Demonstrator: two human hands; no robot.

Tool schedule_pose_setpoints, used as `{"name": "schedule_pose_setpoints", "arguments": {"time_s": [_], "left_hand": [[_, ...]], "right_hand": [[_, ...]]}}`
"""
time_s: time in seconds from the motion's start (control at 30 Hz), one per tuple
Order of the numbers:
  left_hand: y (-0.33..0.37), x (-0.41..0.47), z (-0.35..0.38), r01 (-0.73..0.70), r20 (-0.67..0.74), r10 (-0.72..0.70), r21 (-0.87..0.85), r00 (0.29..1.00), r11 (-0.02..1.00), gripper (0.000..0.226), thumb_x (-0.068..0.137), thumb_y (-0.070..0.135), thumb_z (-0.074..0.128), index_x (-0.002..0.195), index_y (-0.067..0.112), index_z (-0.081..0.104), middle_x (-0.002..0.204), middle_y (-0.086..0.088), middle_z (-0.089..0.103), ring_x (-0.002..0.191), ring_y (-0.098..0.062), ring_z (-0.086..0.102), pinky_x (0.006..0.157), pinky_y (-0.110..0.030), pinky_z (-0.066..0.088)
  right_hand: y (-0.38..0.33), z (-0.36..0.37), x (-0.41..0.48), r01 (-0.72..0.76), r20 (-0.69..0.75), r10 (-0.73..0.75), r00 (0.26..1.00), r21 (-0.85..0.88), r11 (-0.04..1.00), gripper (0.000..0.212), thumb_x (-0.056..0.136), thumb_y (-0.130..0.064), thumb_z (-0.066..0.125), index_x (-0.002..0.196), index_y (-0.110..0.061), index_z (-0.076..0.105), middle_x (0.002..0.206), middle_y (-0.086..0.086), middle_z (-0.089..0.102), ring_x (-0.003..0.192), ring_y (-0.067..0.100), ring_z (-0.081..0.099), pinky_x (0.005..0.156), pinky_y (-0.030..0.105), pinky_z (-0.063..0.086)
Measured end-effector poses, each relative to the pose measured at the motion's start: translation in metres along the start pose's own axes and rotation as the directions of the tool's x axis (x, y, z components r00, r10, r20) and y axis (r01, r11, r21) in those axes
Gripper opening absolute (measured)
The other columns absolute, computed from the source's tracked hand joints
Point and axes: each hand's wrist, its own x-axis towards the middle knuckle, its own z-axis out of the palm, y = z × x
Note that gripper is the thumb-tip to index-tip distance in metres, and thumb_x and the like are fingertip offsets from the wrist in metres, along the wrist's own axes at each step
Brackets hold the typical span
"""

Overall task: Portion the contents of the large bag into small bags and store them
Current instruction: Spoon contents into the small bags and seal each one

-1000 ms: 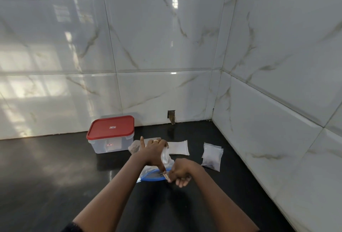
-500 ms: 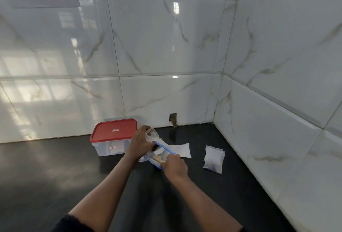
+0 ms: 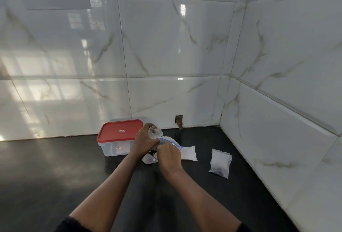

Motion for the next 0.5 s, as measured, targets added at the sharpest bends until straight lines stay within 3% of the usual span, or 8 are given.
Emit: {"name": "schedule_pose_setpoints", "arguments": {"time_s": [0.2,0.5], "left_hand": [[-0.003,-0.003,0.002,0.032,0.0,-0.032,-0.043,1.0,0.999,0.05,0.068,0.01,0.075,0.113,0.011,0.054,0.107,-0.005,0.062,0.096,-0.016,0.055,0.079,-0.022,0.037],[-0.007,0.005,0.002,0.026,-0.002,-0.026,-0.036,1.0,0.999,0.051,0.069,0.012,0.076,0.115,0.01,0.053,0.107,-0.004,0.063,0.097,-0.017,0.057,0.079,-0.022,0.039]], "right_hand": [[0.007,0.021,0.021,-0.07,0.06,0.057,0.997,0.234,0.97,0.028,0.095,-0.01,0.046,0.119,-0.007,0.06,0.121,0.013,0.06,0.116,0.025,0.055,0.095,0.032,0.042],[-0.005,0.024,0.046,-0.204,0.267,0.134,0.954,0.256,0.945,0.033,0.099,-0.011,0.04,0.128,-0.002,0.052,0.131,0.014,0.056,0.122,0.026,0.053,0.103,0.031,0.04]]}}
